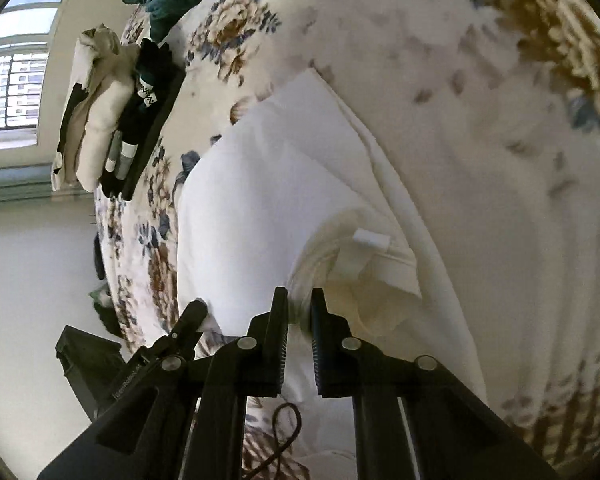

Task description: Fold small clothes

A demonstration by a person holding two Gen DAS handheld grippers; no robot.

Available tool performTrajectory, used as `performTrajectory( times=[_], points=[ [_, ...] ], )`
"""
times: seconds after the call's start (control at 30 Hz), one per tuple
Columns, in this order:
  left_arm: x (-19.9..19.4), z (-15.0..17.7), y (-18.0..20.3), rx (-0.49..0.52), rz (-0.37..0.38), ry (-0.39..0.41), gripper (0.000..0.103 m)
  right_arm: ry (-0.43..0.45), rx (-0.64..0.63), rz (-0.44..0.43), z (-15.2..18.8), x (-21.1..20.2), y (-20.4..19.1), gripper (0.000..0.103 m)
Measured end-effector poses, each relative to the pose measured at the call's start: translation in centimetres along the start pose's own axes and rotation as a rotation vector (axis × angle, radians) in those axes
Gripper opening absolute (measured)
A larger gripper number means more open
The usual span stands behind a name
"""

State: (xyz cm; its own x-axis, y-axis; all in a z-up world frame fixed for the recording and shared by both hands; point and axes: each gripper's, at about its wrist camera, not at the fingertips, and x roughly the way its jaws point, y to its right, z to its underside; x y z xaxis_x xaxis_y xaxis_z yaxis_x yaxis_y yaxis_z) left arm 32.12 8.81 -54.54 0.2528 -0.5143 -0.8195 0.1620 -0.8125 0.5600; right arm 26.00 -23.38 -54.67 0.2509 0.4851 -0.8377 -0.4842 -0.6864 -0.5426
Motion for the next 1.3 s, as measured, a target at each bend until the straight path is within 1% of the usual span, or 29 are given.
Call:
performTrajectory(
  times=[0.03, 0.07, 0.1, 0.13, 0.17, 0.2, 0.23, 0.27, 0.3, 0.37, 0.4, 0.5, 0.57, 0.63, 0.67, 0.7, 0.73, 0.77, 0.8, 0.83, 0.9, 0.97, 1.07, 1.13, 1.2, 1.23, 1.27, 1.3],
  points=[
    [0.6, 0.1, -0.2, 0.005, -0.019, -0.024, 0.008, -0.017, -0.024, 0.033, 0.0, 0.4, -0.1, 0.011],
    [0.9, 0.1, -0.4, 0.006, -0.028, -0.042, 0.008, -0.039, -0.041, 0.055, 0.1, 0.2, 0.7, 0.011],
    [1.1, 0.1, -0.5, 0.005, -0.032, -0.055, 0.010, -0.082, -0.057, 0.096, 0.1, 1.1, 0.8, 0.011],
    [1.1, 0.0, -0.6, 0.001, -0.026, -0.062, 0.010, -0.100, -0.062, 0.113, 0.0, 1.2, 1.3, 0.013],
    [0.9, -0.1, -0.7, -0.003, -0.018, -0.066, 0.013, -0.110, -0.064, 0.121, 0.0, 1.2, 1.6, 0.020],
    [0.5, -0.1, -0.7, -0.005, -0.016, -0.066, 0.018, -0.109, -0.062, 0.125, -0.1, 0.8, 1.9, 0.024],
    [0.1, -0.2, -0.6, -0.004, -0.015, -0.059, 0.021, -0.095, -0.056, 0.108, -0.2, 0.2, 2.1, 0.029],
    [-0.5, -0.3, -0.6, -0.003, -0.006, -0.045, 0.022, -0.073, -0.047, 0.094, -0.2, -0.5, 2.4, 0.031],
    [-0.7, -0.3, -0.5, -0.004, -0.004, -0.039, 0.022, -0.047, -0.035, 0.087, -0.3, -1.4, 2.8, 0.032],
    [-1.0, -0.4, -0.6, -0.009, -0.002, -0.031, 0.022, 0.013, 0.003, 0.068, -0.8, -3.0, 3.7, 0.040],
    [-0.9, -0.5, -0.8, -0.014, -0.002, -0.031, 0.022, 0.037, 0.026, 0.063, -1.1, -3.5, 4.3, 0.041],
    [-0.3, -0.7, -1.2, -0.050, -0.005, -0.037, 0.022, 0.032, 0.039, 0.076, -2.1, -3.0, 4.9, 0.041],
    [-0.1, -0.8, -1.3, -0.062, -0.010, -0.036, 0.022, 0.019, -0.023, 0.120, -2.6, -2.1, 4.2, 0.041],
    [0.0, -0.8, -1.1, -0.060, -0.015, -0.033, 0.022, -0.012, -0.132, 0.170, -2.7, -0.7, 3.1, 0.041],
    [0.1, -0.7, -1.1, -0.057, -0.016, -0.034, 0.022, -0.017, -0.181, 0.224, -2.6, 0.0, 2.5, 0.041],
    [0.2, -0.7, -1.0, -0.053, -0.018, -0.035, 0.022, -0.011, -0.237, 0.272, -2.3, 0.5, 1.9, 0.039],
    [0.3, -0.7, -0.9, -0.048, -0.025, -0.039, 0.022, 0.006, -0.256, 0.303, -2.0, 0.6, 1.8, 0.019],
    [0.3, -0.7, -0.9, -0.045, -0.027, -0.040, 0.022, 0.021, -0.262, 0.346, -1.9, 0.6, 1.9, 0.007],
    [0.4, -0.7, -1.0, -0.043, -0.028, -0.042, 0.022, 0.037, -0.252, 0.351, -1.8, 0.5, 2.1, 0.007],
    [0.5, -0.7, -1.0, -0.044, -0.027, -0.045, 0.022, 0.069, -0.208, 0.349, -2.1, -0.1, 2.8, 0.006],
    [0.5, -0.7, -1.1, -0.045, -0.027, -0.045, 0.022, 0.099, -0.138, 0.344, -2.6, -1.2, 4.2, 0.005],
    [0.5, -0.7, -1.1, -0.048, -0.026, -0.047, 0.022, 0.083, -0.103, 0.314, -3.1, -1.4, 4.9, 0.005],
    [0.6, -0.7, -1.3, -0.058, -0.026, -0.052, 0.022, 0.035, -0.093, 0.305, -3.5, -1.2, 5.5, 0.006],
    [0.3, -0.8, -1.2, -0.062, -0.017, -0.052, 0.022, 0.029, -0.068, 0.324, -3.6, -1.6, 5.8, 0.012],
    [-0.4, -0.7, -0.9, -0.046, -0.015, -0.047, 0.022, 0.057, -0.036, 0.283, -3.8, -2.9, 6.0, 0.014],
    [-0.9, -0.5, -0.7, -0.033, -0.008, -0.051, 0.023, 0.058, -0.021, 0.234, -3.7, -3.7, 6.1, 0.021],
    [-1.3, -0.2, -0.5, -0.015, -0.005, -0.054, 0.023, 0.047, -0.011, 0.211, -3.4, -4.1, 6.2, 0.032],
    [-1.8, 0.3, -0.3, 0.004, -0.011, -0.063, 0.030, 0.037, -0.005, 0.193, -3.0, -4.6, 6.3, 0.036]
  ],
)
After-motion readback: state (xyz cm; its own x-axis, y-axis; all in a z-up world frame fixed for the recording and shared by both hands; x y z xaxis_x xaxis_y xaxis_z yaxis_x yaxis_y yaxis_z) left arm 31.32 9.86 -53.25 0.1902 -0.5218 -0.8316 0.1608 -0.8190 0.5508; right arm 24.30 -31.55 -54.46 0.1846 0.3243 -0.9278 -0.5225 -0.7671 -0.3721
